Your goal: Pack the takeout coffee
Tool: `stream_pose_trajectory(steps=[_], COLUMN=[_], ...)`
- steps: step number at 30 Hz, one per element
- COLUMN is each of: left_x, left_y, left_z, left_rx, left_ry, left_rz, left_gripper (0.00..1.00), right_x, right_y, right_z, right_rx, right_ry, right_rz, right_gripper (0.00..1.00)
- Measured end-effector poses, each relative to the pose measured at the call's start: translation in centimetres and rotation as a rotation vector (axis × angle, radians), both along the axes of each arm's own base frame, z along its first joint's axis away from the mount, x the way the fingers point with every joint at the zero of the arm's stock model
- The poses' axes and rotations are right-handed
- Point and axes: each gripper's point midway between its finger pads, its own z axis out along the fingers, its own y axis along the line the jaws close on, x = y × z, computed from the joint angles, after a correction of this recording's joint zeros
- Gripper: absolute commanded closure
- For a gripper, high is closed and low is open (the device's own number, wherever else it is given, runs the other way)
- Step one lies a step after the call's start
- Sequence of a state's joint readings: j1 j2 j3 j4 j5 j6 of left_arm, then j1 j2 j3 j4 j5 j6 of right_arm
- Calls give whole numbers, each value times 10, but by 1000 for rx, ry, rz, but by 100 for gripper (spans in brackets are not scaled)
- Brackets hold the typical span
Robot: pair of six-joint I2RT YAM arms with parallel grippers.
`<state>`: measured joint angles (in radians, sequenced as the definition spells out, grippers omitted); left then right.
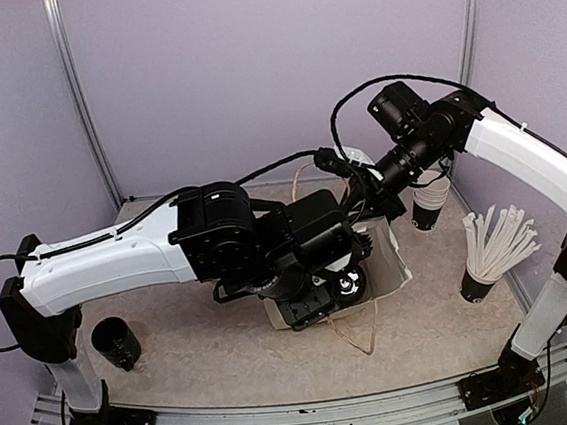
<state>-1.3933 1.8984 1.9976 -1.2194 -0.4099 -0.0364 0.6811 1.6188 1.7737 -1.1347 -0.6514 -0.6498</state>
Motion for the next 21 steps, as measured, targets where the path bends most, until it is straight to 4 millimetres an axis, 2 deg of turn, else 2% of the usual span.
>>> stream_pose_trajectory(steps=[6, 12, 21], left_x=[5, 7, 13], left_y=[1, 5, 6], left_z=[-9, -16, -15], left_rx=[60, 103, 141], left_ry=[-50, -76, -128], left_rz=[-22, -37, -47], left_gripper=[25, 25, 25], right_x=[-12, -13, -16], right_y=[5, 6, 6], right_z=[-7, -7, -7], right_rx=[-17, -22, -25], right_ry=[14, 9, 5], right_rz=[32, 33, 37], right_gripper=[98, 98, 97])
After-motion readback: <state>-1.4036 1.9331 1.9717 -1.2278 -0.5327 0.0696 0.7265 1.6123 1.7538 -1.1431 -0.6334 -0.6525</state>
